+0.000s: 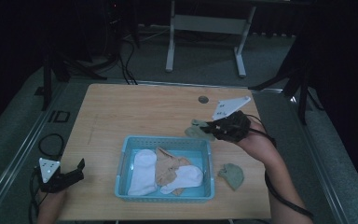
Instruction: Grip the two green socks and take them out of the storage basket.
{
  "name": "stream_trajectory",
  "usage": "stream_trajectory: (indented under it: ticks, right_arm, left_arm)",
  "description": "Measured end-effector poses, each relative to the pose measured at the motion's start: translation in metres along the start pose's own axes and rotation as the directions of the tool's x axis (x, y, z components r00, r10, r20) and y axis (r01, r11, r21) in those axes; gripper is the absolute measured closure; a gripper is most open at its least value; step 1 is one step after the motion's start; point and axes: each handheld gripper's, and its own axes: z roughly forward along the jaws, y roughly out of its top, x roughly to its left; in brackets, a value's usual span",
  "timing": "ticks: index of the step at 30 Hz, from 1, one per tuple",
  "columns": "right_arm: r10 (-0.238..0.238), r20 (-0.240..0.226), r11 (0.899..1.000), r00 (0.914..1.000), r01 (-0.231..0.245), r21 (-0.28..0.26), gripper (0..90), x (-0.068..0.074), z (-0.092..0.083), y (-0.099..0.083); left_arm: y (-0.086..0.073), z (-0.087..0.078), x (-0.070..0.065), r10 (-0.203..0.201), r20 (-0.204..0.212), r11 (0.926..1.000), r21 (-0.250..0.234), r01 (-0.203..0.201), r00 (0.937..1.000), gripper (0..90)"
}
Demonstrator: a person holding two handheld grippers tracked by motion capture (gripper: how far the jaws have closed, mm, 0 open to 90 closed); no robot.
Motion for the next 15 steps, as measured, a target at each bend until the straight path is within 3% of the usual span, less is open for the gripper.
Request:
stream_trajectory:
  ticks: [8, 15]
  right_arm:
    - [0.086, 0.052, 0.996, 0.9949, -0.087, 0.019, 83.1, -0.024, -0.010, -0.028]
    - [0.158, 0.101, 0.986, 0.9822, -0.163, 0.042, 83.0, -0.040, -0.012, -0.060]
  left_arm:
    - [0.000, 0.000, 0.000, 0.001, -0.001, 1.0000, 0.000, -0.001, 1.0000, 0.4]
    - [0.000, 0.000, 0.000, 0.008, -0.004, 1.0000, 0.002, -0.008, 1.0000, 0.4]
